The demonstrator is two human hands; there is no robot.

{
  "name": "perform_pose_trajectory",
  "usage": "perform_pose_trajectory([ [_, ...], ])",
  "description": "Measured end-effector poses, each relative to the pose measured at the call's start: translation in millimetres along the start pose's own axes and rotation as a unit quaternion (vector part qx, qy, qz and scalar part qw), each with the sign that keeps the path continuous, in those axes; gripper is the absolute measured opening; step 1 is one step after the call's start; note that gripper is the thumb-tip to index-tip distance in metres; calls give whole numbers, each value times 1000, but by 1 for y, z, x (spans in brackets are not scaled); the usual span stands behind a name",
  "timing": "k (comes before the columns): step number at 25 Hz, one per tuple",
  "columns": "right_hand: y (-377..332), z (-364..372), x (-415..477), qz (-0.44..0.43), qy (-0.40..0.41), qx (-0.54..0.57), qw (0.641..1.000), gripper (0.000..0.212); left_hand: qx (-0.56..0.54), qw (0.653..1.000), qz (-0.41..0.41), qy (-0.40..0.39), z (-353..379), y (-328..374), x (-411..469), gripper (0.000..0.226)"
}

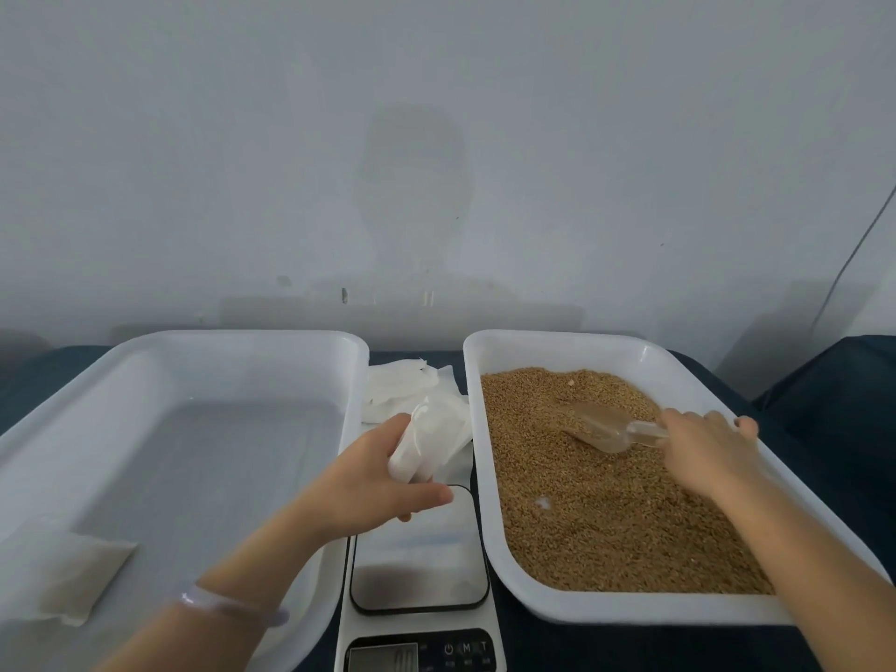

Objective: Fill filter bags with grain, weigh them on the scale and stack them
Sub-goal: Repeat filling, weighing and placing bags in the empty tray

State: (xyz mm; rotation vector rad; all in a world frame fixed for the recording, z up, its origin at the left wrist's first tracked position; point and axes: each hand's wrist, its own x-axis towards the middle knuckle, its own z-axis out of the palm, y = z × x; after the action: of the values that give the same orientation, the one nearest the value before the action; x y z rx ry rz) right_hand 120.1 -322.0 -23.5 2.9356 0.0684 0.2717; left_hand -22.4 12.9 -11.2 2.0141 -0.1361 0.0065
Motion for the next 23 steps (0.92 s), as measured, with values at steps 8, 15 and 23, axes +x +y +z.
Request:
perform_pose_trajectory([
  [8,9,9,-12,5,-14,52,999,35,25,1000,4,3,2,1,0,22],
  [15,14,12,-12,-3,-28,142,989,23,37,999,9,4,2,0,0,24],
  [23,12,-2,-24,18,-25,226,974,24,60,998,-12,-14,18,32,13,55],
])
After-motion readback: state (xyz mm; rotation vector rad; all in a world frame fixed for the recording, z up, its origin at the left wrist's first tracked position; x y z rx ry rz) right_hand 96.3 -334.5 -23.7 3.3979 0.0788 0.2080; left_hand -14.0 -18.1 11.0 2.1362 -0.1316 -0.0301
